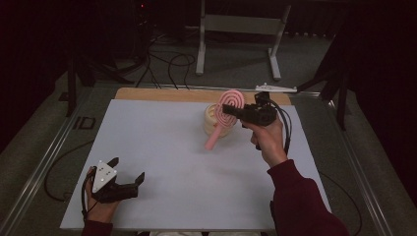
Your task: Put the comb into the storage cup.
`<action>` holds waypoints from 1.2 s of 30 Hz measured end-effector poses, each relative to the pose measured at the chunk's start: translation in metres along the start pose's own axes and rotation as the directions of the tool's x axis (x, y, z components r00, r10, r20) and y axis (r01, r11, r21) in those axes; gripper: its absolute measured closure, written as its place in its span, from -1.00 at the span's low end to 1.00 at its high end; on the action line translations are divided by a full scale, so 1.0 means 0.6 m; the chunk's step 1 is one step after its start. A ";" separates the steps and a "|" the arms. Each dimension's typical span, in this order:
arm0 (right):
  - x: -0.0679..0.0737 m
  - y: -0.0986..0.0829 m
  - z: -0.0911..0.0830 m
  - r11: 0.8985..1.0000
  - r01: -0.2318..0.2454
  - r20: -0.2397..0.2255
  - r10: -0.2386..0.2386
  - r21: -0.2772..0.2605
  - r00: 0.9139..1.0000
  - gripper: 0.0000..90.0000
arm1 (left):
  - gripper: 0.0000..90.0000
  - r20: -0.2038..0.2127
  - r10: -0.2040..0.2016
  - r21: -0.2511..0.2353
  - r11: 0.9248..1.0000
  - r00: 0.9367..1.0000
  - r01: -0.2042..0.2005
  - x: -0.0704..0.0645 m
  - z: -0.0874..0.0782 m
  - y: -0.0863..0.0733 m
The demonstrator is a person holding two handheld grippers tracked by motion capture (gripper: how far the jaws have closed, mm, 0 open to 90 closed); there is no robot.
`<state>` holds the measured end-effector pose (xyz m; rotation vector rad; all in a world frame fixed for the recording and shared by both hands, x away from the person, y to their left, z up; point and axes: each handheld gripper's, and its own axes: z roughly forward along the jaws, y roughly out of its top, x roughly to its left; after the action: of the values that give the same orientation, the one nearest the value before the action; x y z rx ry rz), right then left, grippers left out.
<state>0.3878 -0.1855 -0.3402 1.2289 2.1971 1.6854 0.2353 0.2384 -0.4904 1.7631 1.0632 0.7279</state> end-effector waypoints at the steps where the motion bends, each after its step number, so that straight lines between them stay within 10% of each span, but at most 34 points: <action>1: 0.000 0.002 0.000 1.000 -0.001 0.003 0.001 0.001 1.000 0.41 | -1.00 0.000 0.000 0.000 1.000 1.000 0.000 0.000 0.000 0.000; 36: -0.026 0.053 -0.002 0.998 -0.016 0.056 0.019 -0.059 0.998 0.41 | -1.00 0.000 0.000 -0.001 1.000 1.000 0.000 0.000 0.000 0.000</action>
<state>0.4141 -0.1949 -0.3182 1.2682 2.0955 1.6878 0.2354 0.2384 -0.4908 1.7622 1.0631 0.7284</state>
